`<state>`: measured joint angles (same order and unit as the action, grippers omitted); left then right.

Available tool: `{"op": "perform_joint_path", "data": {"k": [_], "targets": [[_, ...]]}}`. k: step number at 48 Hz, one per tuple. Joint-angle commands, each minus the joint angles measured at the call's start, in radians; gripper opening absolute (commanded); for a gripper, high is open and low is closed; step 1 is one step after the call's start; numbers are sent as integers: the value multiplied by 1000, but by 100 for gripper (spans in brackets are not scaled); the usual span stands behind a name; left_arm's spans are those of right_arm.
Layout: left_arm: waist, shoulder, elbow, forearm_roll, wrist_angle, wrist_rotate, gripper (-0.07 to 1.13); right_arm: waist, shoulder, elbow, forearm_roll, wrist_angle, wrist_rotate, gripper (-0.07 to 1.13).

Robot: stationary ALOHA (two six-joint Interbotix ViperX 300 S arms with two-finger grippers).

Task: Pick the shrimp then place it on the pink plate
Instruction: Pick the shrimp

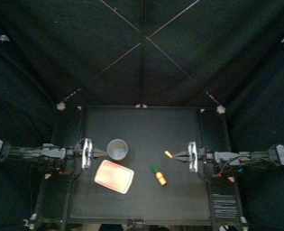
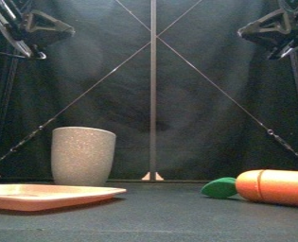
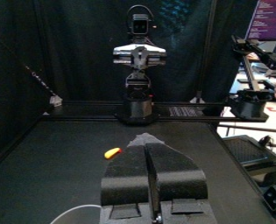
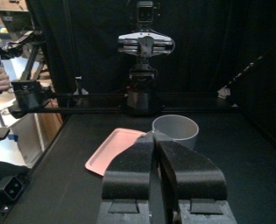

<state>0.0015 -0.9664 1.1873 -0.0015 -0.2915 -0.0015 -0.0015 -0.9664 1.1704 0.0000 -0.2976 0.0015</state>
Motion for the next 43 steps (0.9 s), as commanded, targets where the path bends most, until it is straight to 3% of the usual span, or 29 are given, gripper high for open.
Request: {"op": "perform_joint_path", "data": {"k": [1,12,22,26,30,38,43], "targets": [[8,14,-15,-2,-2,2,-2,-14,35,3,2,3,11,2],[18,14,-15,-2,5,2,0,-103,181,-23,104,89,52,2],[34,14,-17,-3,18,2,0,-178,287,-83,238,290,63,9],[34,14,-15,-3,20,2,0,-198,313,-92,268,367,64,21],[35,14,-17,-5,20,0,0,-212,334,-86,290,408,64,41],[38,14,-17,-5,17,2,0,-222,344,-67,314,405,64,83],[40,14,-17,-6,18,0,0,-232,347,-54,316,410,64,100]]}}
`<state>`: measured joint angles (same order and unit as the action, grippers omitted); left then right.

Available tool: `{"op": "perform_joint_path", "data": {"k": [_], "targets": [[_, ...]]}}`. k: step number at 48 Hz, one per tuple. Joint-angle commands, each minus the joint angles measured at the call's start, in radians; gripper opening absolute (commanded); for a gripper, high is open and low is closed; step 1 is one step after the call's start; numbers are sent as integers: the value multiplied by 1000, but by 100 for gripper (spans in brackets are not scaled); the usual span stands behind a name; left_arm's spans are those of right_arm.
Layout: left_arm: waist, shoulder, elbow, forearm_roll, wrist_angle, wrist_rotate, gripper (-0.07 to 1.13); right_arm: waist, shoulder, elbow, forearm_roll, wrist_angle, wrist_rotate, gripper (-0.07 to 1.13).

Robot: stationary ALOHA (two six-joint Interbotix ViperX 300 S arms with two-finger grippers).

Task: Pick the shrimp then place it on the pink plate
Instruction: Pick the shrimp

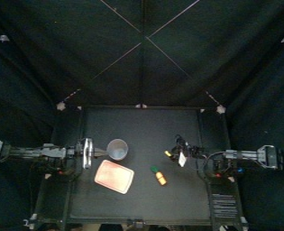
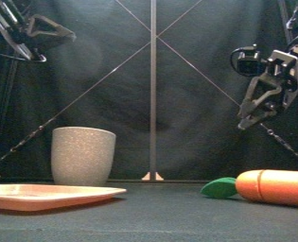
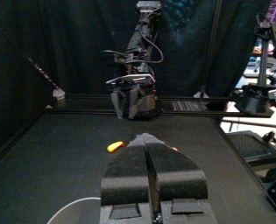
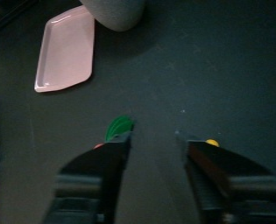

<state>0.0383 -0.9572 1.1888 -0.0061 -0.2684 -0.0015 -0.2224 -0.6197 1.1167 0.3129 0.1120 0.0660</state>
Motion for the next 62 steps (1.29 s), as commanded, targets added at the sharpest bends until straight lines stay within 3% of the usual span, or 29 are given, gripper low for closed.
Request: {"op": "perform_joint_path", "data": {"k": [1,17,34,50,62], "targets": [[3,5,-18,0,-6,0,0,-11,0,5,2,2,-2,100],[3,6,-17,0,-6,0,0,-25,114,52,-17,3,-2,100],[-2,6,-12,-2,-6,0,0,-104,342,-40,-31,5,-3,99],[-6,6,-3,0,-6,-2,0,-114,426,-89,-34,15,-2,98],[-6,6,-2,0,-11,-2,0,-117,431,-78,-29,15,-2,83]]}}
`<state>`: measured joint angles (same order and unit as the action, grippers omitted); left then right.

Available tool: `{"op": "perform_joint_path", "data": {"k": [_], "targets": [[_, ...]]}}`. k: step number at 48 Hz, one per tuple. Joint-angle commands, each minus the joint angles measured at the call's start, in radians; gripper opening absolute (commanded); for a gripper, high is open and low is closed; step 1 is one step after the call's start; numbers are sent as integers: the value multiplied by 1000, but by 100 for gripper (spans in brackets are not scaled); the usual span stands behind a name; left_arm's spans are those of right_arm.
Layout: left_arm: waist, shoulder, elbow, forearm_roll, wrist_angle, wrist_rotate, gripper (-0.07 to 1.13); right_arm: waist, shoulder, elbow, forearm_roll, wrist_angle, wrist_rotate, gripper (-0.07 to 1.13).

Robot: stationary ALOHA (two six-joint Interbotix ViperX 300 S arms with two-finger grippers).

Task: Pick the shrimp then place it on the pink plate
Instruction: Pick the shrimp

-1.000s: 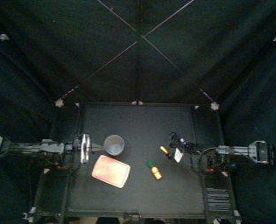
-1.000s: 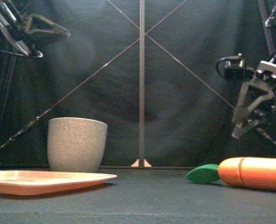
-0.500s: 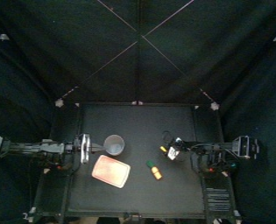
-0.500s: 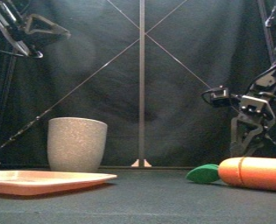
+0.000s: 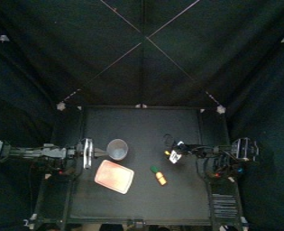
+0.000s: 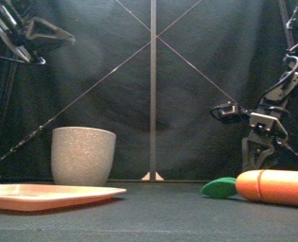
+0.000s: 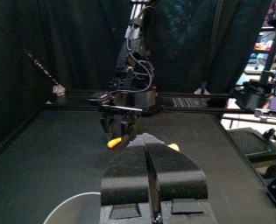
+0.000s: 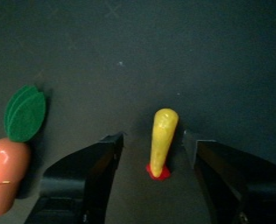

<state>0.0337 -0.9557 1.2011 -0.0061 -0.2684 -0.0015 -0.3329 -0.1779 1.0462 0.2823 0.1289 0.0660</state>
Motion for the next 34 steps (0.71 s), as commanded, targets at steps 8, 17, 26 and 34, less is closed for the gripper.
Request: {"op": "perform_joint_path", "data": {"k": [8,17,26,34], "targets": [[-2,5,-14,0,-12,-2,0,-8,9,-8,2,-2,-2,71],[-6,5,-14,0,-12,-2,0,-6,32,-12,2,-2,-2,65],[-9,3,-14,0,-12,-2,0,-3,35,-20,3,-2,0,58],[-9,5,-14,0,-12,-2,0,2,20,-35,6,3,0,47]]}}
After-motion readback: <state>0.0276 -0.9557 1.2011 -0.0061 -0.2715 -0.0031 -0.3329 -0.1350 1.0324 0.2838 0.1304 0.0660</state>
